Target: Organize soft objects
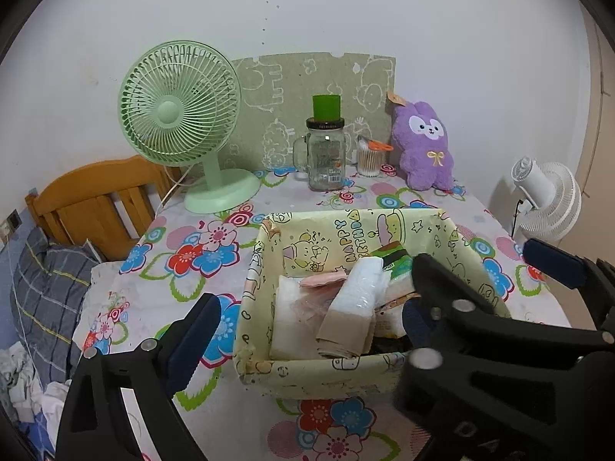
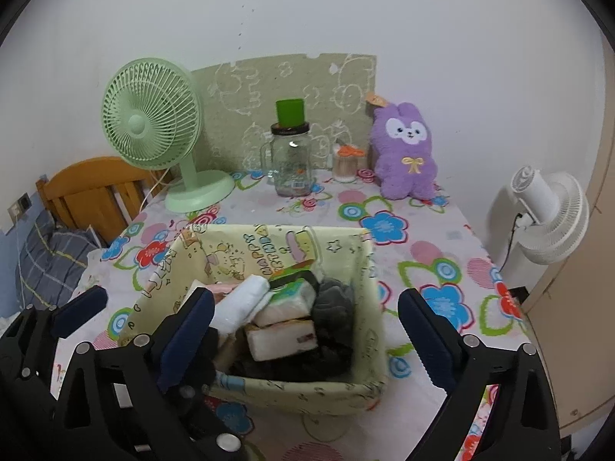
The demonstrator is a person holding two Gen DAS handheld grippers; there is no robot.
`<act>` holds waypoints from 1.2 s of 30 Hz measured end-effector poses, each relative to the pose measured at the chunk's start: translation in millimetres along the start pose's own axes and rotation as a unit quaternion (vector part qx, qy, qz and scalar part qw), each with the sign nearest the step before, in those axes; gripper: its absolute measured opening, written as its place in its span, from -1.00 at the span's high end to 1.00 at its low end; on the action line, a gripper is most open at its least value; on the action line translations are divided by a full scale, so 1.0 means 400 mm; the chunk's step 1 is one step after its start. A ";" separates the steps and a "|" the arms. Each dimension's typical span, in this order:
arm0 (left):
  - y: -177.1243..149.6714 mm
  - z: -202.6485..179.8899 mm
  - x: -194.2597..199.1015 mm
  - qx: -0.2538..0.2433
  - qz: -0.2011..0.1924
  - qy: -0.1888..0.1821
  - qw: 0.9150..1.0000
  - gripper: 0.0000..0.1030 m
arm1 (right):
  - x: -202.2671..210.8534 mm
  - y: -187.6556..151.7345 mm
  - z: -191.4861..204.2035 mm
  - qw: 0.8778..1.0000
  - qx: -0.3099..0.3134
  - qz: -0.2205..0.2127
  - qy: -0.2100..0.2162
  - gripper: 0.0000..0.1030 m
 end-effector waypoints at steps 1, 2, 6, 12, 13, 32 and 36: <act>-0.001 0.000 0.004 0.001 0.000 -0.001 1.000 -0.88 | 0.008 -0.001 -0.005 1.000 -0.002 -0.002 0.000 -0.92; -0.002 0.000 0.010 0.002 -0.001 -0.003 1.000 -0.88 | 0.016 -0.001 -0.009 1.000 -0.003 -0.003 -0.001 -0.92; -0.004 -0.003 0.032 0.003 -0.006 -0.003 1.000 -0.88 | 0.048 -0.006 -0.029 1.000 -0.010 -0.011 -0.007 -0.92; -0.004 0.000 0.078 0.005 -0.020 -0.009 1.000 -0.89 | 0.103 -0.011 -0.059 0.999 -0.020 -0.027 -0.014 -0.92; -0.004 0.002 0.085 0.004 -0.022 -0.009 1.000 -0.89 | 0.109 -0.012 -0.062 0.999 -0.021 -0.029 -0.015 -0.92; -0.034 0.079 0.264 0.019 -0.079 0.017 0.997 -0.98 | 0.328 -0.042 -0.090 0.995 -0.023 -0.095 -0.022 -0.93; -0.043 0.084 0.315 0.016 -0.094 0.023 0.995 -1.00 | 0.370 -0.054 -0.091 0.994 -0.022 -0.106 -0.025 -0.95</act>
Point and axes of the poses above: each gripper's, at about its wrist camera, not at the fingertips, and x roughly against the way its jaws point, z to its left, y to its top, the point moved 7 cm from there along -x, roughly the way its jaws point, and after that the axes turned 1 degree about z, right-handed, at the moved point
